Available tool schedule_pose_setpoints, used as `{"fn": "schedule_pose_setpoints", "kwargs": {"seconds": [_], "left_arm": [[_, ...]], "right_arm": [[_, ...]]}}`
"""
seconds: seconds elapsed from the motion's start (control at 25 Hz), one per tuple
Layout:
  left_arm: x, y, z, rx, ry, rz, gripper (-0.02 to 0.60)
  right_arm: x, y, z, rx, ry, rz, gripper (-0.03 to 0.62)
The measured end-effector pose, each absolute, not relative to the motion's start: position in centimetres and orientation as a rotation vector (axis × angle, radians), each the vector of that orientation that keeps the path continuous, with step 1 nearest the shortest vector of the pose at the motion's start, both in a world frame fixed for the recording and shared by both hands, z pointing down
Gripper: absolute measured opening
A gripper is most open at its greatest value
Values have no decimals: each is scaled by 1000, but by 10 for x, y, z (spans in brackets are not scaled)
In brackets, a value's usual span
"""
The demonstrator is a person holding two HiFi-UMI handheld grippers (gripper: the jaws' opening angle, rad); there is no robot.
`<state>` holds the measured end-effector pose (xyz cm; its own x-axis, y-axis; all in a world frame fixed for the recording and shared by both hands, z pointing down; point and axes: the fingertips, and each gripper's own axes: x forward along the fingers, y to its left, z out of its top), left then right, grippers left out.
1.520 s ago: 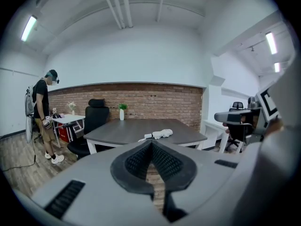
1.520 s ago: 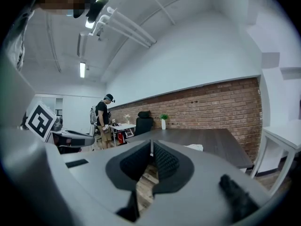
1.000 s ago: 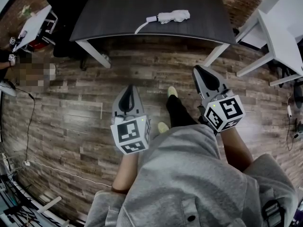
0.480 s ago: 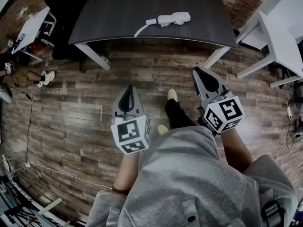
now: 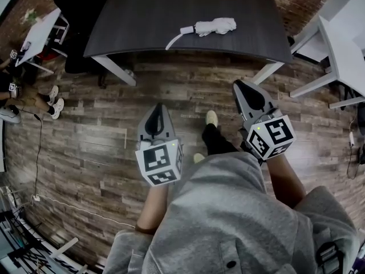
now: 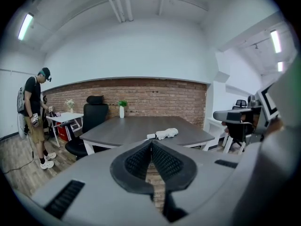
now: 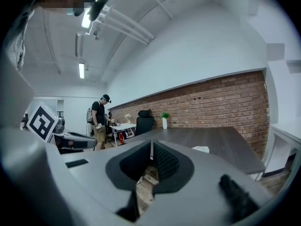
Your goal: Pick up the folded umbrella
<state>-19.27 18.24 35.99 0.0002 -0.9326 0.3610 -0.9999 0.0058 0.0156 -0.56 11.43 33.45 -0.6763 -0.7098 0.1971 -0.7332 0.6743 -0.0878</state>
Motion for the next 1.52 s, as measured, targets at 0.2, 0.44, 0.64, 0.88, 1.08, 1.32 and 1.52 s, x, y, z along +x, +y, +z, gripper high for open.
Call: {"fn": "schedule_pose_setpoints", "kwargs": {"seconds": [0.2, 0.44, 0.64, 0.88, 1.08, 1.32, 1.52], "left_arm": [[-195, 151, 363, 2015, -1999, 389, 15], [-195, 107, 367, 2015, -1976, 422, 16], [-198, 75, 368, 2011, -1978, 438, 17], [-198, 39, 370, 1991, -1974, 450, 15], [-194, 14, 372, 1976, -1965, 458, 15], [-184, -13, 369, 1983, -1969, 479, 15], [-175, -36, 370, 1986, -1970, 515, 15]], "right_arm": [[-8, 86, 339, 1195, -2728, 266, 31], [-10, 44, 345, 1200, -2713, 301, 32], [-14, 12, 347, 1184, -2705, 292, 31], [-18, -26, 348, 1158, -2701, 288, 32], [-16, -52, 351, 1148, -2699, 300, 32], [-7, -77, 351, 1142, -2702, 320, 32], [4, -101, 352, 1149, -2711, 330, 32]]}}
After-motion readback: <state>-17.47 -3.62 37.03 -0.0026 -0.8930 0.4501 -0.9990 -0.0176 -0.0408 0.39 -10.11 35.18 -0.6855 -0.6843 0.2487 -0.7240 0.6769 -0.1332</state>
